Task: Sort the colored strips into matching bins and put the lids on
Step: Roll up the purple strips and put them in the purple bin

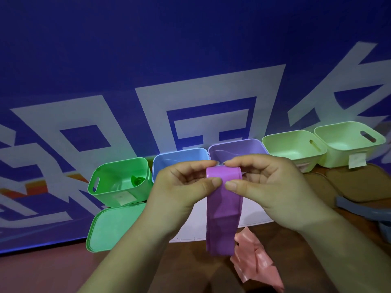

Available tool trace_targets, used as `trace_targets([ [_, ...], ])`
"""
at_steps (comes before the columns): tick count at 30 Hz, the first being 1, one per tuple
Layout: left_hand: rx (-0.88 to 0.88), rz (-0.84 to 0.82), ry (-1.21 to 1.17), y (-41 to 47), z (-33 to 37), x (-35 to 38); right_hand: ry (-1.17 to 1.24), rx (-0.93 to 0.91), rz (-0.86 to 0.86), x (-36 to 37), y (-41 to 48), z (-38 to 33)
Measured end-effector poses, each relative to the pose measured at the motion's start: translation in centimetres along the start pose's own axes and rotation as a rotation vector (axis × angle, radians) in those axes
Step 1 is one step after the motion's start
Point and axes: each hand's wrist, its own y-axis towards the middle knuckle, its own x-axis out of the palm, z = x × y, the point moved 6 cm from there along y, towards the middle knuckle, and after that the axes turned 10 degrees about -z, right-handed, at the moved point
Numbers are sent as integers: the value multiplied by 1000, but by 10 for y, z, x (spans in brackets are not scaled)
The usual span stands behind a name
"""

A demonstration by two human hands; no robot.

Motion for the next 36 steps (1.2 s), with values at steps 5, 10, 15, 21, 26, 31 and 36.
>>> trace_targets([
  [5, 83, -55, 86, 2, 3, 3, 27, 1, 8, -6, 5, 0],
  [10, 176, -77, 202, 5, 10, 4, 112, 54, 10, -8, 8, 5],
  [15, 189, -90, 224, 8, 8, 3, 115, 81, 6, -9, 11, 7],
  [21, 156, -47, 183, 10, 2, 0, 92, 95, -12, -7, 13, 13],
  [26, 93, -13, 78, 11, 1, 1, 33, 88, -25, -7, 15, 16],
  [31, 49, 10, 67, 12, 0, -1, -27, 17, 25, -7, 12, 12],
  [36, 15, 35, 7, 14, -2, -2, 8, -42, 6, -4, 9, 11],
])
